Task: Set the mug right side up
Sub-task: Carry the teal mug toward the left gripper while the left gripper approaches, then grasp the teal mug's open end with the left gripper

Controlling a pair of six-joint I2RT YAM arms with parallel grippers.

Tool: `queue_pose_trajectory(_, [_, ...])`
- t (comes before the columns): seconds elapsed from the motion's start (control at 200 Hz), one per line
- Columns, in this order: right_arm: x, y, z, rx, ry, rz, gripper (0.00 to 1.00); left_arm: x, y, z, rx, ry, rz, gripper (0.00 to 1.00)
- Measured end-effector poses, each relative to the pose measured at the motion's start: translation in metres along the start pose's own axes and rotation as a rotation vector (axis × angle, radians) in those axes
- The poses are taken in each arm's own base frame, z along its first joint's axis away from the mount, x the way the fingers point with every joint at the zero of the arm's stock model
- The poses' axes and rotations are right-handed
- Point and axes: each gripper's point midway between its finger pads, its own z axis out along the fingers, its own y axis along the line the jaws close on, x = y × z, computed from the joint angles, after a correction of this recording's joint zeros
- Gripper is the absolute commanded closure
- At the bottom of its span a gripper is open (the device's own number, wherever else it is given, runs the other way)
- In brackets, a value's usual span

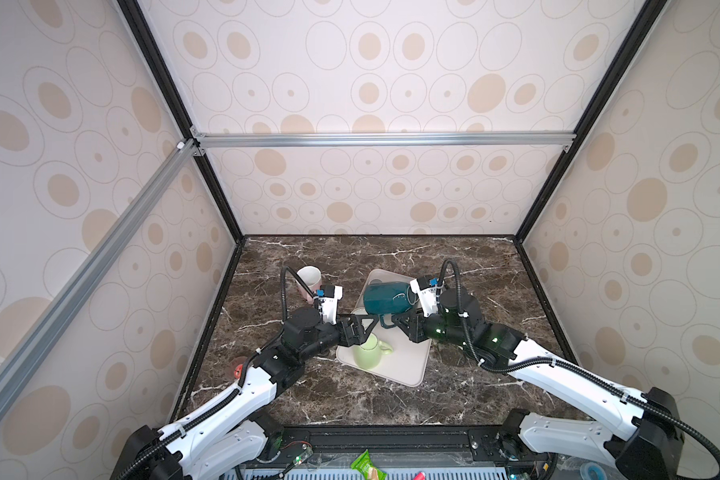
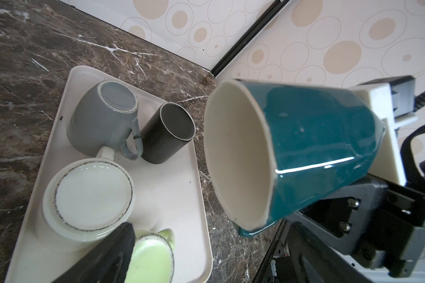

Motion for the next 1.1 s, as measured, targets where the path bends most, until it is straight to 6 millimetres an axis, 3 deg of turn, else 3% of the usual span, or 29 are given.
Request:
queue_pose_trajectory(0.15, [-0.003, 0.004, -0.002, -0.025, -0.018, 0.004, 1.00, 0.000, -0.004, 0.000, 0.018, 0.005, -0.005, 0.02])
queue_pose_trajectory(0.44, [-0.006, 0.016, -0.005, -0.088, -0.037, 0.009, 1.00, -0.010, -0.030, 0.001, 0.154, -0.029, -0.002, 0.03])
queue_pose_trajectory(0.805, [-0.007, 0.026, -0.004, -0.157, -0.049, 0.021, 1.00, -0.009, -0.043, 0.002, 0.233, -0.013, -0.007, 0.15])
queue_pose_trajectory(1.1, [-0.010, 0.033, 0.006, -0.212, -0.059, 0.045, 1.00, -0.008, -0.046, 0.001, 0.255, -0.013, -0.005, 0.34])
